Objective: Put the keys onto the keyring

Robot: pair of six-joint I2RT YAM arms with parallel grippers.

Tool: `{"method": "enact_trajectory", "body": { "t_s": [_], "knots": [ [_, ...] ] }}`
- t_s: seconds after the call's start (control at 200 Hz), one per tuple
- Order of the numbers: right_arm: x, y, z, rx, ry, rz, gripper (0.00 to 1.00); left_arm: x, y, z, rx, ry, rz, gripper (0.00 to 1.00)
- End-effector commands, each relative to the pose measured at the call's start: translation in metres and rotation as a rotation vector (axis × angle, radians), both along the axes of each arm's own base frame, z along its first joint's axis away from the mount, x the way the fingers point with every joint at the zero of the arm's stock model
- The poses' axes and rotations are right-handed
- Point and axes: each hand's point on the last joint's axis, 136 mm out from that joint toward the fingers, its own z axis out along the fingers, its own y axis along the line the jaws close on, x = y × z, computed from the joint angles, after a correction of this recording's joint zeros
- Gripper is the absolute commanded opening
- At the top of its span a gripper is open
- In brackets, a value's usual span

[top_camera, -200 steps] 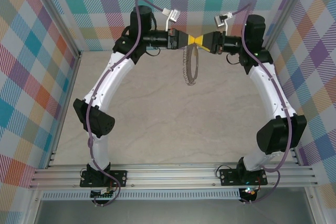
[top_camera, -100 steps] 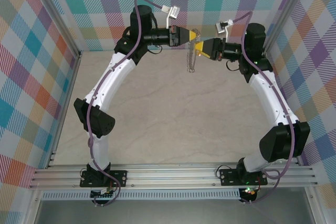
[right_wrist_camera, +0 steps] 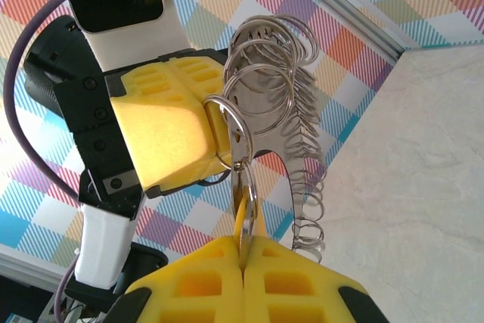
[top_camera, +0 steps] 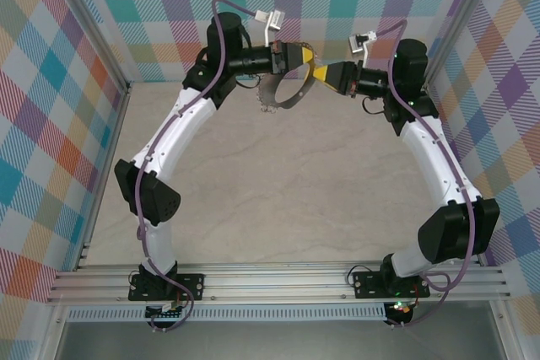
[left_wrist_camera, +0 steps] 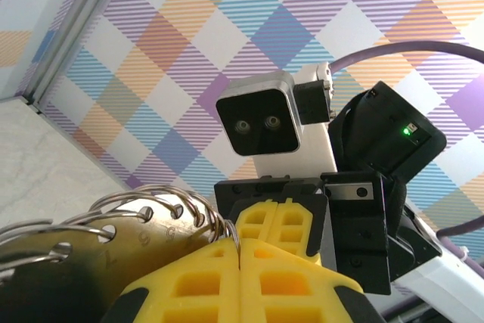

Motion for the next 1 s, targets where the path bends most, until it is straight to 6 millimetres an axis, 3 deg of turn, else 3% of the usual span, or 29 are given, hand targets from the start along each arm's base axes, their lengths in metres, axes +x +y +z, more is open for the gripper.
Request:
{"method": "enact_trajectory", "body": {
  "t_s": [0.0, 0.39, 0.615, 0.695, 0.75, 0.81, 0.995],
  "knots": [
    [-0.008, 0.002, 0.015, 0.005, -0.038, -0.038, 0.0, -0.02, 0.008, 0.047, -0.086, -0.109, 0.028, 0.0],
    [-0.012, 0.022, 0.022, -0.111, -0.046, -0.188, 0.0, -0.022, -0.002, 0.031, -0.056, -0.104, 0.057, 0.0],
    [-0.023, 0.031, 0.033, -0.101, -0.074, -0.142, 0.0, -0.019, -0.005, 0.024, -0.05, -0.092, 0.058, 0.0],
    [-0.033, 0.032, 0.039, -0.101, -0.107, -0.11, 0.17, -0.018, -0.006, 0.026, -0.063, -0.092, 0.057, 0.0],
    [-0.039, 0.027, 0.043, -0.105, -0.13, -0.104, 0.32, -0.018, -0.006, 0.029, -0.073, -0.096, 0.055, 0.0],
    [-0.045, 0.019, 0.051, -0.1, -0.159, -0.108, 0.4, -0.02, -0.007, 0.031, -0.083, -0.103, 0.046, 0.0],
    [-0.044, -0.042, 0.078, -0.02, -0.2, -0.255, 0.46, -0.029, -0.008, 0.045, -0.122, -0.133, -0.012, 0.0]
  ]
}}
